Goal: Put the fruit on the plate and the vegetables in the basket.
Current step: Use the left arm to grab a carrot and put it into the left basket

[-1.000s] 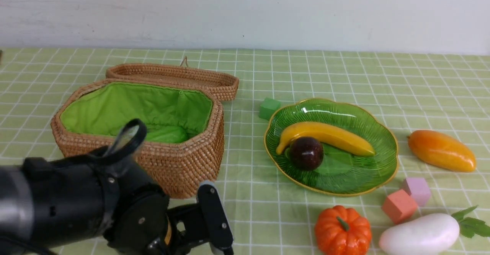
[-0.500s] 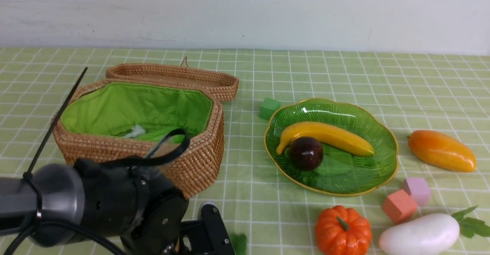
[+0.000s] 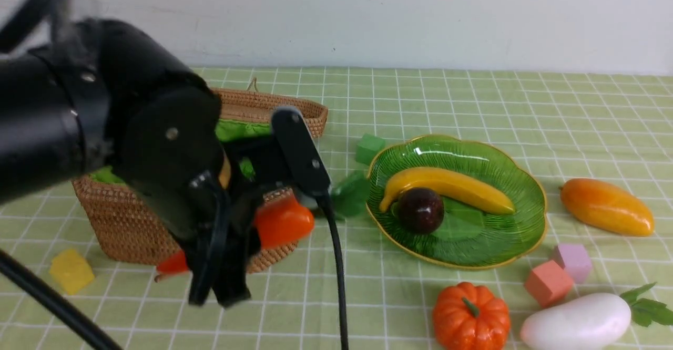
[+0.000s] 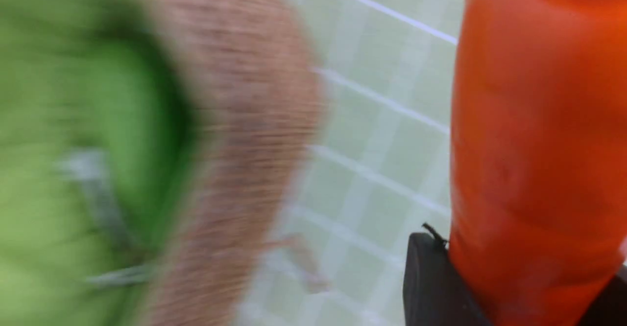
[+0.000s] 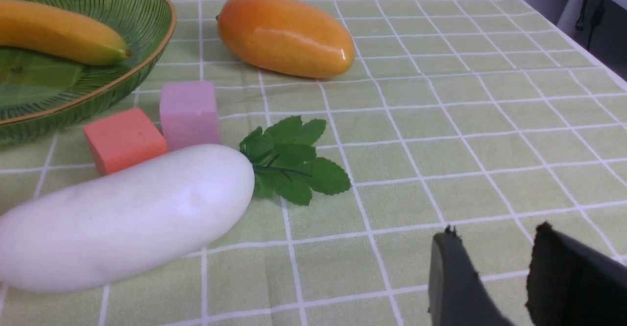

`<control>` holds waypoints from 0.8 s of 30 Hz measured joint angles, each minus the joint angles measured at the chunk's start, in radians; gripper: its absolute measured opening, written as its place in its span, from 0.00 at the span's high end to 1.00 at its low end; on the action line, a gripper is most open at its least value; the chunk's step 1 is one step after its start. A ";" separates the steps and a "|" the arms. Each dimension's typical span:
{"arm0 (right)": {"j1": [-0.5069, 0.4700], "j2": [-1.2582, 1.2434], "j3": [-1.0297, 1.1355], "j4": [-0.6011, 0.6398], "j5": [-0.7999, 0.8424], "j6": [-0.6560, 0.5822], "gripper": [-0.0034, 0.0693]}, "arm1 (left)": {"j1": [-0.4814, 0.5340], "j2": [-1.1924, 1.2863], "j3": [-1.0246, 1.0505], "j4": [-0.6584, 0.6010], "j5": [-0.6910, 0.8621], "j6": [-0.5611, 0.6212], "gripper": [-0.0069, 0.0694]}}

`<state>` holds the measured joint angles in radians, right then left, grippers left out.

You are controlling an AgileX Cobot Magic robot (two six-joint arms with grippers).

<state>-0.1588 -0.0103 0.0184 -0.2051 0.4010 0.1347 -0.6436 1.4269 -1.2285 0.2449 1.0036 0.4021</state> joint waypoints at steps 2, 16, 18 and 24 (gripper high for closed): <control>0.000 0.000 0.000 0.000 0.000 0.000 0.62 | 0.040 -0.010 -0.023 0.045 -0.029 0.014 0.56; 0.000 0.000 0.000 0.000 0.000 0.000 0.62 | 0.367 0.188 -0.044 0.234 -0.494 0.127 0.56; 0.000 0.000 0.000 0.000 0.000 0.000 0.62 | 0.367 0.218 -0.044 0.243 -0.508 0.127 0.56; 0.000 0.000 0.000 -0.001 0.000 0.000 0.62 | 0.367 0.247 -0.044 0.247 -0.529 0.126 0.49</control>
<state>-0.1588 -0.0103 0.0184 -0.2060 0.4010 0.1347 -0.2768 1.6736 -1.2726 0.4918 0.4743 0.5280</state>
